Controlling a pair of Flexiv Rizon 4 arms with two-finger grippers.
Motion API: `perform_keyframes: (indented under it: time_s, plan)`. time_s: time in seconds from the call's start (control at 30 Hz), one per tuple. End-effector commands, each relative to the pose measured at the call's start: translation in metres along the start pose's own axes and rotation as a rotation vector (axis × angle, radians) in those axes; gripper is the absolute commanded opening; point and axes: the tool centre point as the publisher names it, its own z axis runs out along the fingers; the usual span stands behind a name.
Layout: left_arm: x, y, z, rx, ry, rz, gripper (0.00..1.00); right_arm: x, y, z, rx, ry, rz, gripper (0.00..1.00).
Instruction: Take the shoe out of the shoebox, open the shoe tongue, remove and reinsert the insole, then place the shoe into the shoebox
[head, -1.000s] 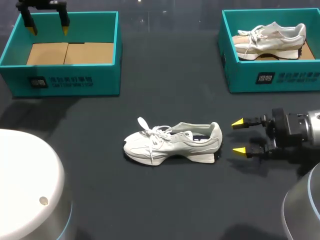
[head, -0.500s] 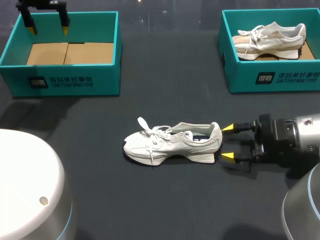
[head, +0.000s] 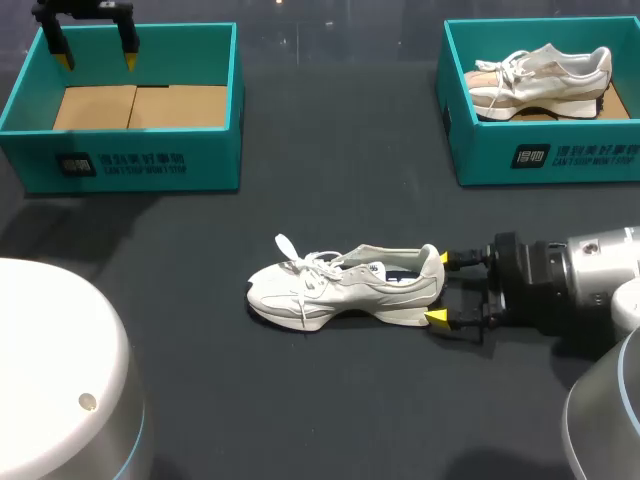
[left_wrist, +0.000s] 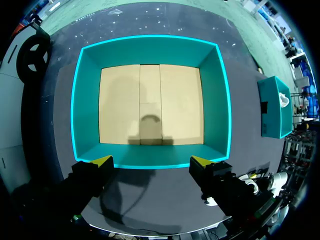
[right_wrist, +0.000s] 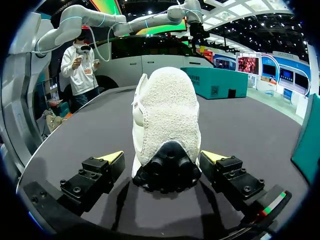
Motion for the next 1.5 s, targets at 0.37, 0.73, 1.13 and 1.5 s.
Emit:
perform_keyframes:
  time_s: [0.37, 0.73, 1.13, 1.5]
  plan:
    - [0.000, 0.000, 0.000, -0.001, 0.000, 0.000, 1.00, -0.003, 0.001, 0.022, 0.000, 0.001, 0.009, 1.00]
    - [0.000, 0.000, 0.000, -0.001, 0.000, 0.000, 1.00, -0.003, 0.001, 0.034, -0.002, 0.013, 0.014, 1.00]
    - [0.000, 0.000, 0.000, -0.001, 0.000, 0.000, 1.00, -0.004, 0.005, 0.043, -0.003, 0.030, 0.008, 1.00]
    - [0.000, 0.000, 0.000, -0.001, 0.000, 0.000, 1.00, -0.008, 0.009, 0.047, -0.006, 0.072, -0.018, 0.00]
